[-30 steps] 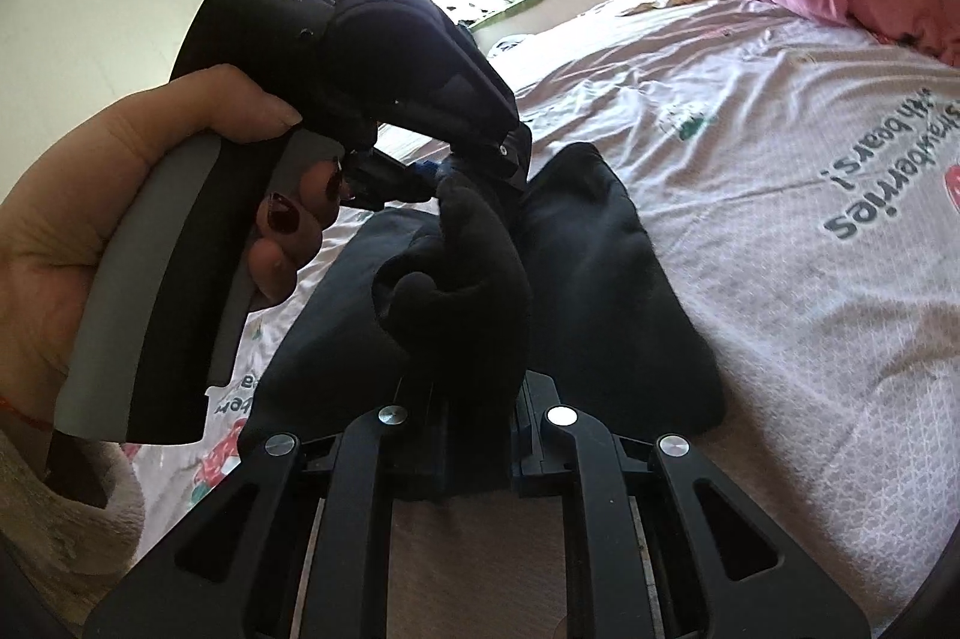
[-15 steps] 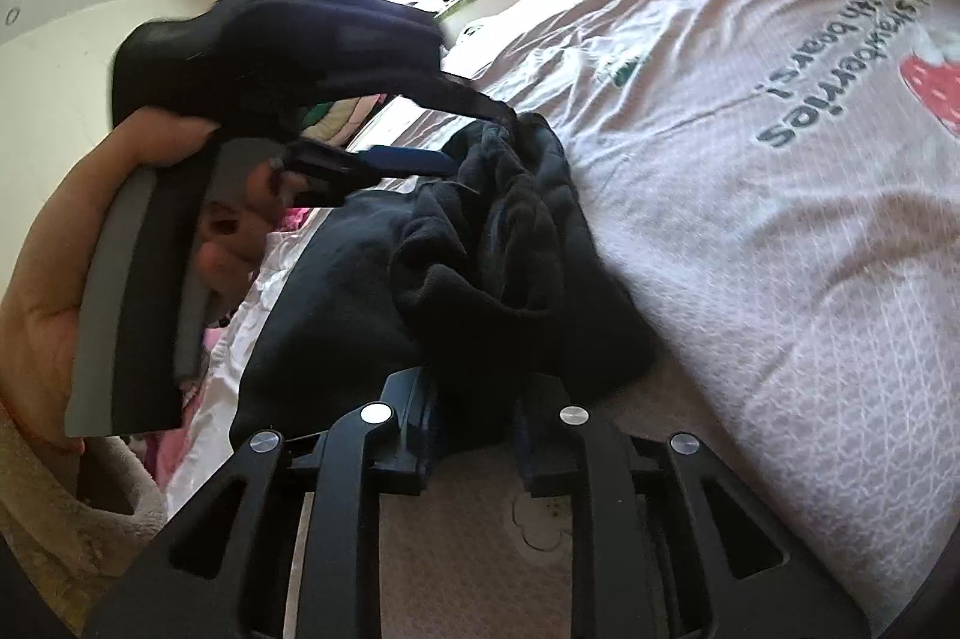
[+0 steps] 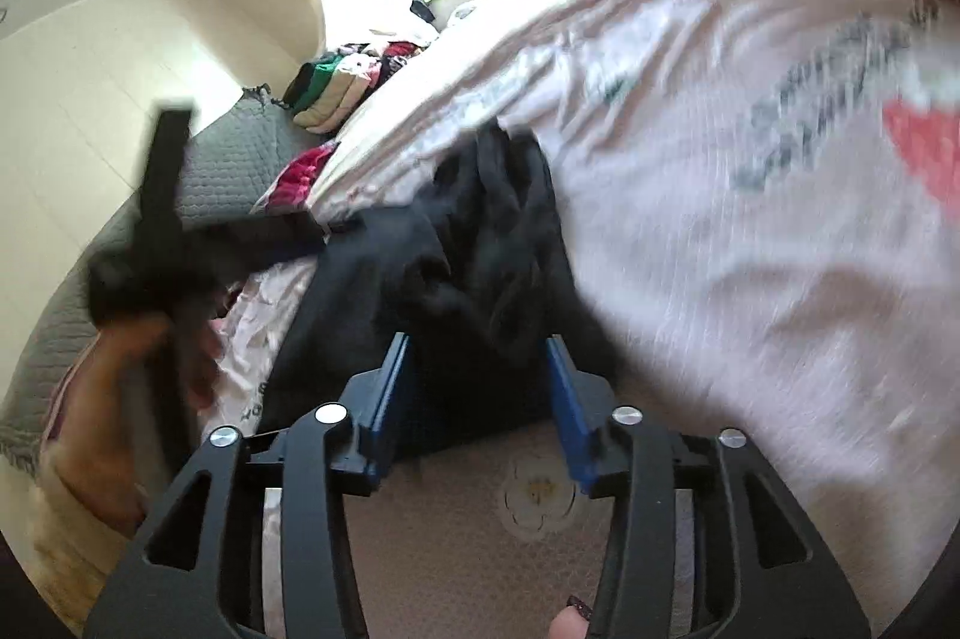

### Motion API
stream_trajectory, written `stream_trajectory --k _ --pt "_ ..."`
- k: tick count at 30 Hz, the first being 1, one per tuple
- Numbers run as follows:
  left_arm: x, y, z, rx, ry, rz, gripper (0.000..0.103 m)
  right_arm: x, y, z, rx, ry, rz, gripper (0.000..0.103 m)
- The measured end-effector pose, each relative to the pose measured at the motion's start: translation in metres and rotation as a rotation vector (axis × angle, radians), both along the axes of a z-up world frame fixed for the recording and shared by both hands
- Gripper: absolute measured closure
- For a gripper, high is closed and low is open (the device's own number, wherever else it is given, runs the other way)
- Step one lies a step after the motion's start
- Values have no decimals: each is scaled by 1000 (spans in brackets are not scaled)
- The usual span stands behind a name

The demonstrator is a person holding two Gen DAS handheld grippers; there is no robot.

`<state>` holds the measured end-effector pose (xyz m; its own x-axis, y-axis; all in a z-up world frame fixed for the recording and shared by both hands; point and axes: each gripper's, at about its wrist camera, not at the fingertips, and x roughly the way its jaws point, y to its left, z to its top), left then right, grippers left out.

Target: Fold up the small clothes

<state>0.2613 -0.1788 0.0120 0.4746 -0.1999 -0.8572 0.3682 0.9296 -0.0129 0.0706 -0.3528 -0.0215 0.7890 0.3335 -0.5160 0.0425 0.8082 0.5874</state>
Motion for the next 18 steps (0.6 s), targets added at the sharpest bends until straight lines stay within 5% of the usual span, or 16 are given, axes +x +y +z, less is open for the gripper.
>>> stream_trajectory --k 2,6,13,18 --pt "-3 3 -7 -5 -8 5 59 14 -8 14 -27 -9 23 47" --pt "-10 6 -9 -34 -41 6 57 59 -16 29 -132 36 62 46" --pt "-22 2 -13 -24 -89 -18 52 140 9 6 -300 169 218 46" --pt "-24 4 -14 -41 -95 -25 51 165 17 -11 -304 218 238 46"
